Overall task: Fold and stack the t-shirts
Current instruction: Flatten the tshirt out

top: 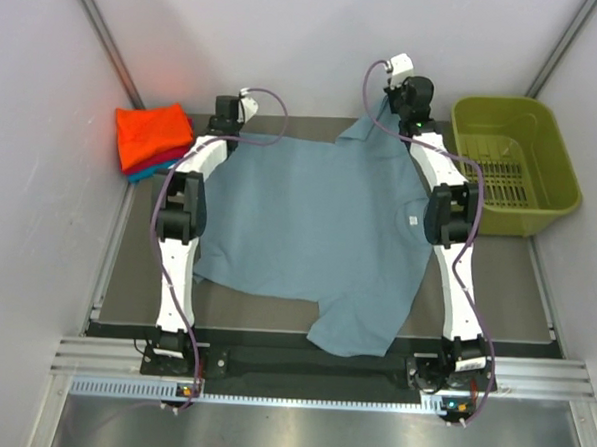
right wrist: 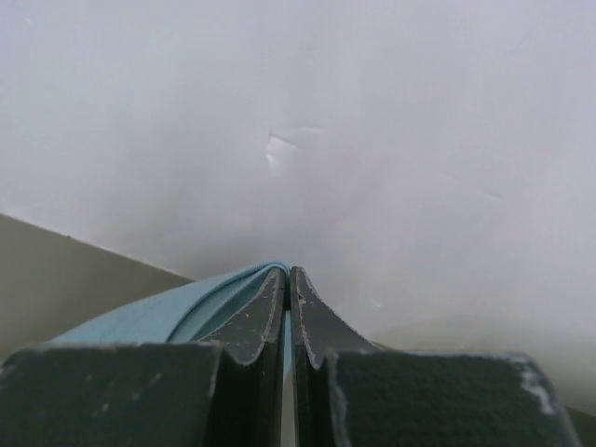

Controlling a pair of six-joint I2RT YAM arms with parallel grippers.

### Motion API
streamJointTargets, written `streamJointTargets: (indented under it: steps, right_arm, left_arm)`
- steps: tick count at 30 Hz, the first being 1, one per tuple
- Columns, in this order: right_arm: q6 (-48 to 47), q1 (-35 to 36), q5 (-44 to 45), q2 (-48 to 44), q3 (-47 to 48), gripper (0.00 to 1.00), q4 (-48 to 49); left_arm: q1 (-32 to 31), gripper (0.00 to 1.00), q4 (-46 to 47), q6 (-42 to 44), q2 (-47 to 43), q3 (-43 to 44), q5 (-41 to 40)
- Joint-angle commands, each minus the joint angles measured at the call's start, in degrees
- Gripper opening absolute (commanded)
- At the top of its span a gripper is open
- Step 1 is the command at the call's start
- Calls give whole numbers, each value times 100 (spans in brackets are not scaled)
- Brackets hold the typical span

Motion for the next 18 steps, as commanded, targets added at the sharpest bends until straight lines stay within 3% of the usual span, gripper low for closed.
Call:
streamJointTargets:
  steps: [1, 10, 18]
  right_arm:
    - [30, 85, 327, -92, 309, 0, 1134]
    - [39, 76, 450, -295, 238, 0, 1469]
    - [-259, 68, 643, 48, 388, 0, 1812]
  left_arm:
    - [145, 0, 725, -268, -34, 264, -213]
    - [153, 0, 1094, -365, -157, 62, -266]
    - [206, 0, 1832, 197, 150, 140, -169]
